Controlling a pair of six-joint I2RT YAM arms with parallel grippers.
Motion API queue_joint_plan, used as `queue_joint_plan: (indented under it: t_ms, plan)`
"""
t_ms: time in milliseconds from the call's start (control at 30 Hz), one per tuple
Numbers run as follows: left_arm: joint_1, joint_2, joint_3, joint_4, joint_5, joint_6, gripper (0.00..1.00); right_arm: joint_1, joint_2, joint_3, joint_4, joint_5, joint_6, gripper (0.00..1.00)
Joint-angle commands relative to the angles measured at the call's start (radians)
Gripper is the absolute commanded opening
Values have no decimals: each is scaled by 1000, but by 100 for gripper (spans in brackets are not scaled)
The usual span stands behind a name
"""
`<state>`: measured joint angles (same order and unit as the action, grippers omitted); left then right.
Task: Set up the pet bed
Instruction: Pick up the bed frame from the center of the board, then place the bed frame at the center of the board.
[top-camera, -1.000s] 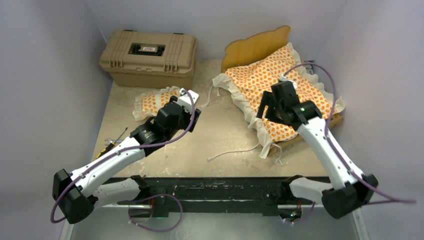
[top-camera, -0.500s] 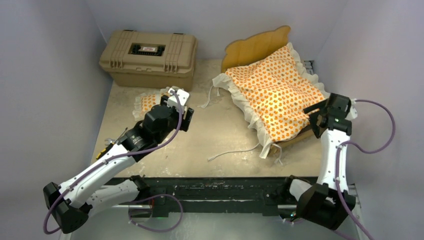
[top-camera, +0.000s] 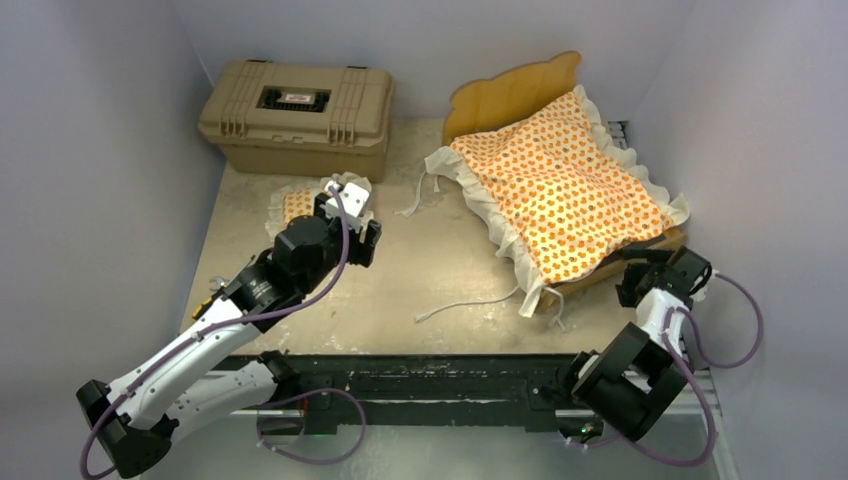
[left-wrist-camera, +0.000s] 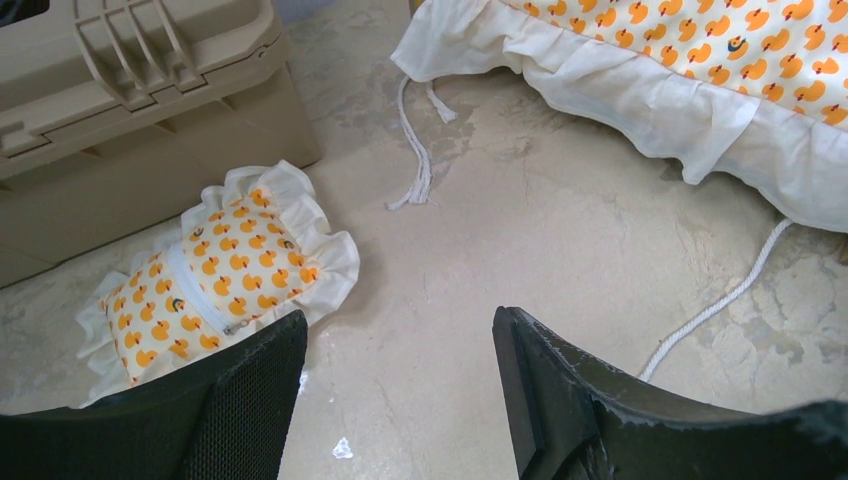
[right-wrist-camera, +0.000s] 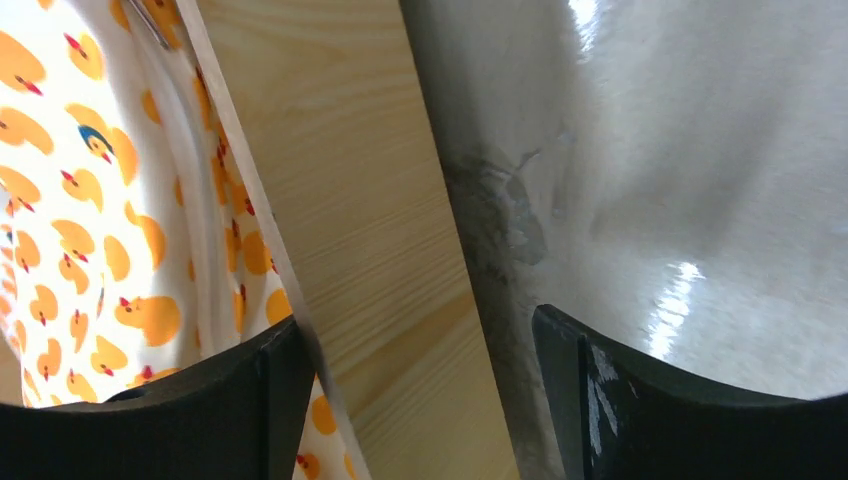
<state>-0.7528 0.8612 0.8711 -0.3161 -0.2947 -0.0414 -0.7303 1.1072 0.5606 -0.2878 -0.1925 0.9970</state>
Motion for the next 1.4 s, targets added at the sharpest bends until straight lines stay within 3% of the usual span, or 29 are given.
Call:
queue_joint_plan:
  t_ms: [0, 267, 400, 533, 633, 967, 1133, 1367]
  plan:
    - [7, -23, -7, 22, 11, 0, 68, -8, 9, -96, 319, -188, 34, 81]
    - [6, -28, -5, 20, 6, 2, 68, -9, 8, -204, 489, -246, 67, 77]
    - [9, -27, -6, 21, 9, 2, 68, -9, -25, -198, 486, -239, 37, 59]
    - [13, -25, -6, 23, 15, 1, 68, -5, -89, -122, 350, -195, -5, 26]
    - [13, -27, -6, 23, 19, 1, 68, 16, -102, -94, 294, -207, 16, 19]
    - [21, -18, -6, 24, 26, 1, 68, 229, -155, 77, 94, -58, 115, 13]
    - [22, -17, -9, 24, 29, 1, 68, 329, -332, -4, -39, 11, 184, 17]
    - [22, -5, -9, 25, 37, 1, 68, 394, -510, -146, -197, -99, 146, 26]
